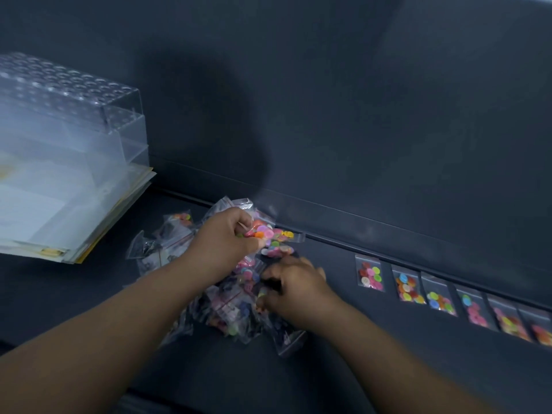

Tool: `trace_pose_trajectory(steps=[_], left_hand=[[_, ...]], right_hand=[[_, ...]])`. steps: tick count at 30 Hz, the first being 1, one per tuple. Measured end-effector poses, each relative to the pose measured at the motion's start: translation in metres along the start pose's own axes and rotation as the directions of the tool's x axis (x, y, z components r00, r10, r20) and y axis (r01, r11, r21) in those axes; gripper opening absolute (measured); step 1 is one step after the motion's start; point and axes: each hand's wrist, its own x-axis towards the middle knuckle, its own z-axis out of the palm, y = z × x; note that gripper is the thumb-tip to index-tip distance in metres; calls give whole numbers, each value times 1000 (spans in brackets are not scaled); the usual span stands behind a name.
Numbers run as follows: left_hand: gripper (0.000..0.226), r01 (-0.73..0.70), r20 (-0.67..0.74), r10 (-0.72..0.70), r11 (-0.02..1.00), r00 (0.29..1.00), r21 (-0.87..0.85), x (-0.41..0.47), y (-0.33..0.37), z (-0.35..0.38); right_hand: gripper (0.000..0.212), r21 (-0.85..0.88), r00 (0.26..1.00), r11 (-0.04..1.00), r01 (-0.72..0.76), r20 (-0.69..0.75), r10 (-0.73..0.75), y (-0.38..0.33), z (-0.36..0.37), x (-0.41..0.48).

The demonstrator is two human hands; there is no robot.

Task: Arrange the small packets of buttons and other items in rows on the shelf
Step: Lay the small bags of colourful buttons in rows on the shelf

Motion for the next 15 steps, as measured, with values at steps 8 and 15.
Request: trace_pose_trajectory(steps=[8, 15], left_hand=[[18, 53, -18, -54, 998, 998, -26, -5, 2, -2], [16, 80, -37, -83, 994, 996, -78, -8, 10, -2]], right_hand=[[30, 84, 999, 997, -2, 40, -1, -2, 2, 3], [28, 529, 989, 849, 3, -129, 77, 7, 3, 1]])
